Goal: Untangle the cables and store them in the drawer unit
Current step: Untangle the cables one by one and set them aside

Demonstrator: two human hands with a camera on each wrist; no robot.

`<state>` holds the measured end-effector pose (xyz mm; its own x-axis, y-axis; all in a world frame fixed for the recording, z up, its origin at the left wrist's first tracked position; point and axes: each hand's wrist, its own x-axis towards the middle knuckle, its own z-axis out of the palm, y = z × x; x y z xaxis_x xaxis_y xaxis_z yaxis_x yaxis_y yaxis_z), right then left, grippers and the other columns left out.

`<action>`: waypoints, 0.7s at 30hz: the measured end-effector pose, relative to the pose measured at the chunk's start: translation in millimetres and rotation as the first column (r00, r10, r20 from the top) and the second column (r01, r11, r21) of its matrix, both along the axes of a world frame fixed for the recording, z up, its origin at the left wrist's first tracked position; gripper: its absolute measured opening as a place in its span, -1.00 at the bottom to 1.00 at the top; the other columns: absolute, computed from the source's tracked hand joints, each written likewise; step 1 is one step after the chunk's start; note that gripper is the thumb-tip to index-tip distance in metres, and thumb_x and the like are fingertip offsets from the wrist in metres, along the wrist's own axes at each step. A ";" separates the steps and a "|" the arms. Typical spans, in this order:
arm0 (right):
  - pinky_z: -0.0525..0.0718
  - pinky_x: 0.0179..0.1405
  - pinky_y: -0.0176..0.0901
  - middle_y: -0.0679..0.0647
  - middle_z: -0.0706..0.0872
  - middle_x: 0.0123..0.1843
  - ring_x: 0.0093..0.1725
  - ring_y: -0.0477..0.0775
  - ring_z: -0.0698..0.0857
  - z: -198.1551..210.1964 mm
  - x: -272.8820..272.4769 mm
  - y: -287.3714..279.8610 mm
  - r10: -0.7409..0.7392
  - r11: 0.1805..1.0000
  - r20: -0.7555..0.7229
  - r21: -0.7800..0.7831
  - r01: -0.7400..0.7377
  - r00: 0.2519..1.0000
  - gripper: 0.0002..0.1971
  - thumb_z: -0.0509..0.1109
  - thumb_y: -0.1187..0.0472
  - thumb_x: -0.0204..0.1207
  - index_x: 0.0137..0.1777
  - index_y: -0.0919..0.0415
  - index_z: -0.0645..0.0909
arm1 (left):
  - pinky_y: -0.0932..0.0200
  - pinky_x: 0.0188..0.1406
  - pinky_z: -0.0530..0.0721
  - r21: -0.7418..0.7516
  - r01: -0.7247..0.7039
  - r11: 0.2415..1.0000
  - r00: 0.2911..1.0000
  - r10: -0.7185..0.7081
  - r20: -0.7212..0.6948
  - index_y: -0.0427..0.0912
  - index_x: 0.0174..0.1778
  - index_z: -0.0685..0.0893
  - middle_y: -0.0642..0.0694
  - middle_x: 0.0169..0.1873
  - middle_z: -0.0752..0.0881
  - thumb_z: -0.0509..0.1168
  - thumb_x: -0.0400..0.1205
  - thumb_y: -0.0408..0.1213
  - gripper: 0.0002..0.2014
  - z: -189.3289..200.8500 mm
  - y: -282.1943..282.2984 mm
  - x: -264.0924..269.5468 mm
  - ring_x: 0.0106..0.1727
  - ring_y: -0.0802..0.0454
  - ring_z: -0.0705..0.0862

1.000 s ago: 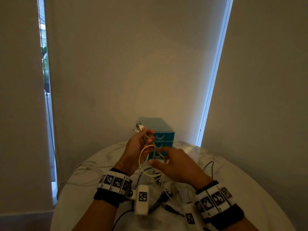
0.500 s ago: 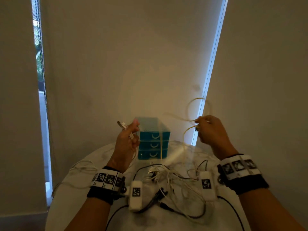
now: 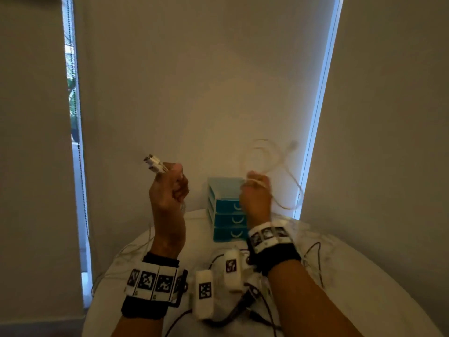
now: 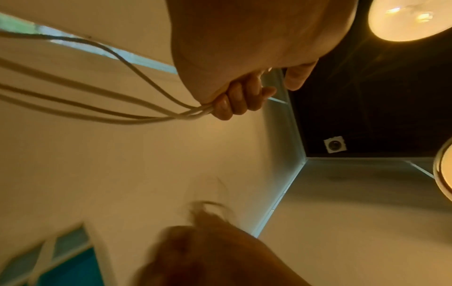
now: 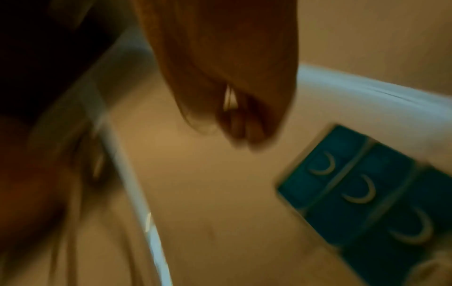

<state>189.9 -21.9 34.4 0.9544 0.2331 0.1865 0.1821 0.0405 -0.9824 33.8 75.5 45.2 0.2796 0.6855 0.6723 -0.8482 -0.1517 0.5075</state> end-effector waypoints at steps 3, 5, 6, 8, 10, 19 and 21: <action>0.79 0.20 0.07 0.22 0.80 0.13 0.05 0.21 0.78 -18.0 -47.4 49.1 0.421 0.708 -0.007 -0.622 -0.334 0.907 -0.12 0.17 -0.56 0.65 0.37 0.32 0.64 | 0.15 -0.36 0.25 0.063 -0.093 0.994 0.996 0.093 0.004 -0.07 -0.23 0.39 0.04 -0.40 0.31 0.23 0.69 -0.08 -0.76 4.8 9.0 -11.6 -0.35 0.04 0.23; 0.70 -0.23 -0.12 0.09 0.73 -0.14 -0.27 0.04 0.67 -35.5 -44.5 53.3 0.524 0.475 -0.169 -0.756 -0.451 0.835 -0.30 0.19 -0.37 0.79 0.29 0.35 0.70 | 0.16 -0.36 0.24 0.039 -0.088 0.995 0.995 0.089 -0.038 -0.06 -0.24 0.40 0.05 -0.41 0.30 0.24 0.69 -0.07 -0.75 3.2 16.7 -15.0 -0.36 0.07 0.22; 0.62 -0.34 -0.19 0.03 0.69 -0.21 -0.34 -0.01 0.62 -37.1 -45.5 45.9 0.557 0.455 -0.189 -0.746 -0.487 0.809 -0.41 0.19 -0.23 0.86 0.26 0.34 0.72 | 0.18 -0.38 0.23 0.014 -0.063 0.998 0.995 0.064 -0.074 -0.06 -0.24 0.42 0.06 -0.42 0.30 0.24 0.71 -0.08 -0.75 1.3 20.6 -13.5 -0.38 0.09 0.21; 0.50 -0.51 -0.30 -0.07 0.61 -0.40 -0.50 -0.10 0.57 -38.5 -36.0 31.6 0.573 0.583 -0.193 -0.587 -0.562 0.796 -0.59 0.09 0.02 0.95 0.04 0.23 0.66 | 0.22 -0.43 0.24 -0.044 0.024 0.999 0.986 -0.030 -0.163 -0.04 -0.25 0.48 0.08 -0.45 0.32 0.23 0.72 -0.05 -0.75 -2.6 26.6 -5.5 -0.43 0.14 0.22; 0.45 -0.55 -0.31 -0.05 0.54 -0.51 -0.56 -0.12 0.54 -30.6 -23.4 20.2 0.562 0.719 -0.139 -0.407 -0.564 0.816 -0.60 0.03 0.19 0.95 -0.17 0.14 0.49 | 0.24 -0.49 0.22 -0.062 0.091 0.994 0.955 -0.105 -0.278 -0.03 -0.22 0.53 0.09 -0.47 0.31 0.25 0.68 0.02 -0.76 -5.3 31.4 6.7 -0.47 0.16 0.22; 0.79 -0.10 -0.31 0.02 0.90 -0.05 -0.14 -0.16 0.84 12.1 -2.2 -46.8 0.195 0.971 0.259 0.087 -0.224 0.946 -0.86 0.46 0.12 0.78 0.20 0.11 0.81 | 0.30 -0.52 0.24 -0.082 0.246 0.966 0.898 -0.259 -0.355 -0.34 0.34 0.69 0.02 -0.38 0.43 0.04 0.69 -0.01 -0.45 -17.8 30.8 37.2 -0.43 0.17 0.28; 0.79 -0.02 -0.31 -0.06 0.92 -0.02 -0.04 -0.16 0.87 15.6 -4.0 -50.0 0.259 0.963 0.372 -0.166 -0.211 0.891 -0.88 0.55 0.14 0.70 0.17 0.05 0.86 | 0.30 -0.50 0.24 -0.023 0.230 0.973 0.898 -0.221 -0.381 -0.35 0.38 0.71 0.01 -0.37 0.45 -0.02 0.80 -0.07 -0.46 -17.8 31.6 41.1 -0.41 0.16 0.29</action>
